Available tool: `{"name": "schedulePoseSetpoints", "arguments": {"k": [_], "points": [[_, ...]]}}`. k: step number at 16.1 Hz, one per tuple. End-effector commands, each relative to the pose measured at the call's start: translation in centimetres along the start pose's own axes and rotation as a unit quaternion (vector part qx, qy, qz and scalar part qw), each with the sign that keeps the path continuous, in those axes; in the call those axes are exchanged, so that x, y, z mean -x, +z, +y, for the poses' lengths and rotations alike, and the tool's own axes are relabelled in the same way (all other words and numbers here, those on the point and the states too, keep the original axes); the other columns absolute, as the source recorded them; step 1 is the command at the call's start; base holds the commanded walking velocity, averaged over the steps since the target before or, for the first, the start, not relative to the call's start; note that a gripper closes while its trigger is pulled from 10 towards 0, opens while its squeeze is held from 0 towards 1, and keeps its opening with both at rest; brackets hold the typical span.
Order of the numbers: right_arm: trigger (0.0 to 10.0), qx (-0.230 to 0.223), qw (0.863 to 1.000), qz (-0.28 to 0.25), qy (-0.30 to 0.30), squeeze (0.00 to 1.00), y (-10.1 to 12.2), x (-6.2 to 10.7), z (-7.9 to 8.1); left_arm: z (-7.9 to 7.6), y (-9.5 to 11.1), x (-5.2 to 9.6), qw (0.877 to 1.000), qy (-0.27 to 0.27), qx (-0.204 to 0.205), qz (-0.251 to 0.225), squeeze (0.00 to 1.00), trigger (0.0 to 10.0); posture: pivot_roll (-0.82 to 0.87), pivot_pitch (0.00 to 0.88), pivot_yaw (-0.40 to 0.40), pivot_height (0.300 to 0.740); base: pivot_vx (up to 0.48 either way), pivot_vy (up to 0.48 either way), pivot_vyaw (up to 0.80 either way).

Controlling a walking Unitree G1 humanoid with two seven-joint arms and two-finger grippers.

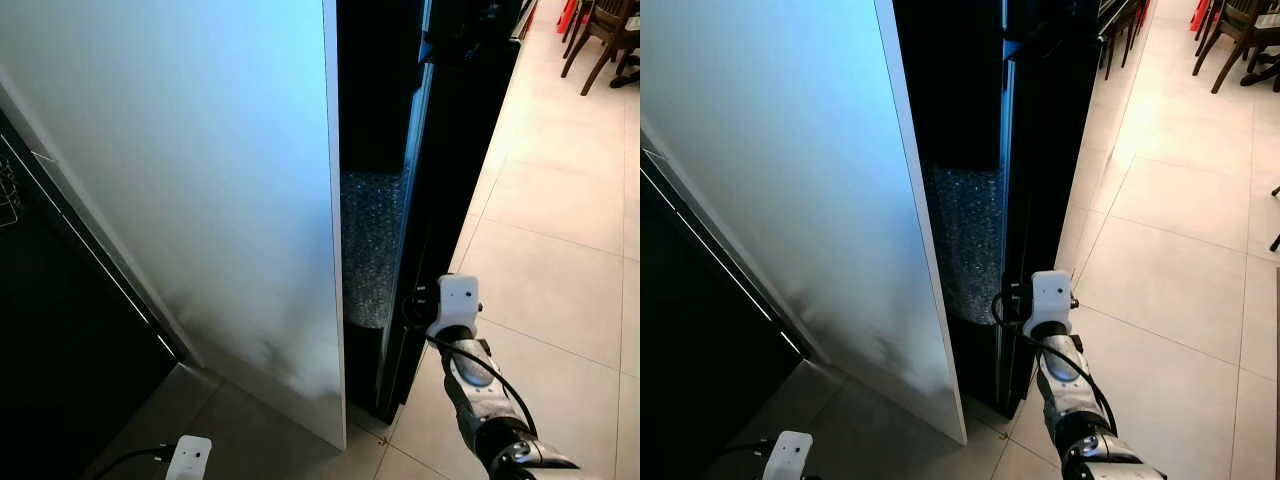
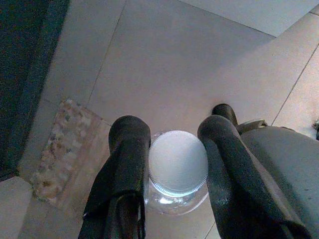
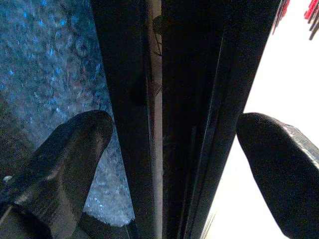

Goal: Restocking fridge

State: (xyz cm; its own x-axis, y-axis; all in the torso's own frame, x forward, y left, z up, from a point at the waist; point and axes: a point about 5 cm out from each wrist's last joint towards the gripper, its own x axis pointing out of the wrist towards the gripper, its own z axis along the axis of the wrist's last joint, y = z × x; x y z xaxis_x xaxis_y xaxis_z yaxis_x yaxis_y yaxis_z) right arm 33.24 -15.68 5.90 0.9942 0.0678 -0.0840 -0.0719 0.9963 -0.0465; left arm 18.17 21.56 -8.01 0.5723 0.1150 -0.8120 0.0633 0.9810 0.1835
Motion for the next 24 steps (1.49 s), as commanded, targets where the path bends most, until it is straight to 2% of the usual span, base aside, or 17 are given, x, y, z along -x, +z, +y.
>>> {"name": "schedulePoseSetpoints", "arguments": {"k": [1,6,8,12,18,19,24], "points": [[10.0,-0.007,1.000,0.006,0.004,0.00,0.1,-0.2,0.3,0.5,0.0,0.0,1.000,0.008,-0.002,0.002,0.00,10.0,0.04,0.011,0.080,0.740,0.000,0.000,0.00],[10.0,-0.012,1.000,0.013,0.012,0.00,0.3,-0.6,0.1,0.3,0.0,0.0,1.000,0.005,-0.004,0.001,0.00,10.0,0.04,0.000,0.076,0.740,0.000,0.000,0.00],[10.0,-0.022,0.999,0.012,0.032,0.00,1.0,-1.0,0.2,0.2,0.0,0.0,1.000,0.003,-0.003,0.001,0.00,10.0,0.04,0.000,0.072,0.740,0.000,0.000,0.00],[10.0,-0.012,0.999,0.006,0.033,0.00,1.8,-1.6,0.0,0.1,0.0,0.0,1.000,0.003,-0.001,0.001,0.00,10.0,0.04,0.000,0.065,0.740,0.000,0.000,0.00],[10.0,-0.003,1.000,-0.002,-0.018,0.00,2.3,-1.6,-1.9,0.0,0.0,0.0,1.000,0.004,0.004,0.001,0.00,10.0,0.04,0.000,0.058,0.740,0.000,0.000,0.00],[10.0,0.000,0.999,0.000,-0.043,0.00,2.0,-1.3,-2.7,0.0,0.1,0.0,1.000,0.004,0.005,0.001,0.00,10.0,0.04,0.000,0.059,0.740,0.000,0.000,0.00],[10.0,-0.003,0.996,0.004,-0.092,0.00,1.2,-0.5,-4.4,0.0,0.1,0.0,1.000,0.004,0.005,0.001,0.00,10.0,0.04,0.000,0.059,0.740,0.000,0.000,0.00]]}}
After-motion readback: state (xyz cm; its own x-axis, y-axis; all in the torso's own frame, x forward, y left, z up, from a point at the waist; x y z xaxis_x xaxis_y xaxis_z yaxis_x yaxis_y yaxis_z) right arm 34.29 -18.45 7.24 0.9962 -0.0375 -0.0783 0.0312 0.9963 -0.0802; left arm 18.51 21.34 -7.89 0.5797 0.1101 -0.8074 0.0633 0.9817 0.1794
